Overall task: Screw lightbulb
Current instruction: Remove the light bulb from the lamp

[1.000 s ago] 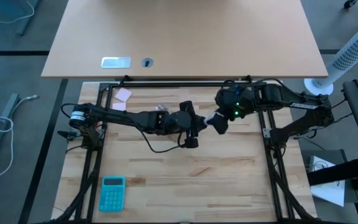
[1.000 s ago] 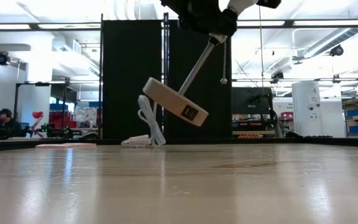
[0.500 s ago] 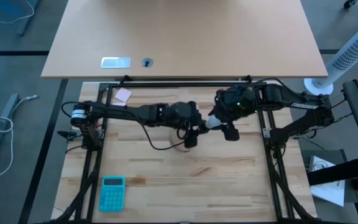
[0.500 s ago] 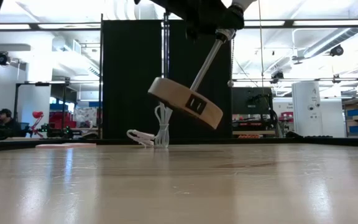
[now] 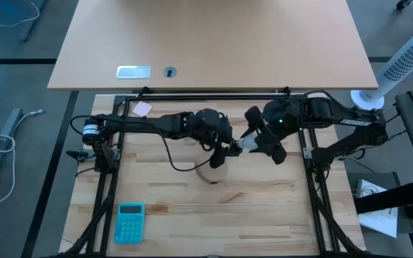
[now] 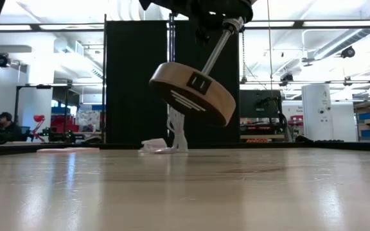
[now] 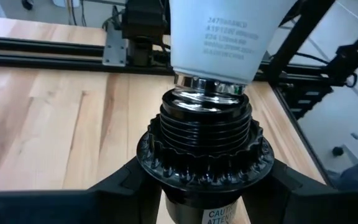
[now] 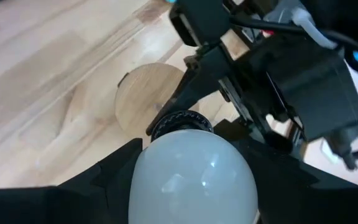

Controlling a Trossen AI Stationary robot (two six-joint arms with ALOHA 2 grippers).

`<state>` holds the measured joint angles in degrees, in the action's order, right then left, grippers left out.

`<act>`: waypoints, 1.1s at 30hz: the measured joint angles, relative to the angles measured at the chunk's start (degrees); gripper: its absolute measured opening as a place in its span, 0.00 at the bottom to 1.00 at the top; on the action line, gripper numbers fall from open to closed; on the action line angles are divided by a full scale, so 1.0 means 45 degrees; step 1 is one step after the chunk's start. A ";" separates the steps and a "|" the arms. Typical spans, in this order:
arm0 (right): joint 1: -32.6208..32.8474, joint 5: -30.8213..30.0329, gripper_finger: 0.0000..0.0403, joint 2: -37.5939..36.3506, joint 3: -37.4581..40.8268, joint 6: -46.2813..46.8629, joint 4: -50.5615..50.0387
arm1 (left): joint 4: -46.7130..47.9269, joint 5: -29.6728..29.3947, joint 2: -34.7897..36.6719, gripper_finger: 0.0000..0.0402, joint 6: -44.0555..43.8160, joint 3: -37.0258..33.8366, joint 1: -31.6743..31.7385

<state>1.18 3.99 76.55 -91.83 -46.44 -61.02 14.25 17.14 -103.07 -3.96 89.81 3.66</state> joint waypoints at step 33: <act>0.0430 0.0415 0.57 0.0010 -0.0702 0.0788 0.0141 | 0.1912 -0.0820 0.0034 0.42 0.1826 0.0047 -0.0544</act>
<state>3.11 5.85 76.60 -94.99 -42.89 -60.38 22.85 13.45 -102.91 4.26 90.02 1.21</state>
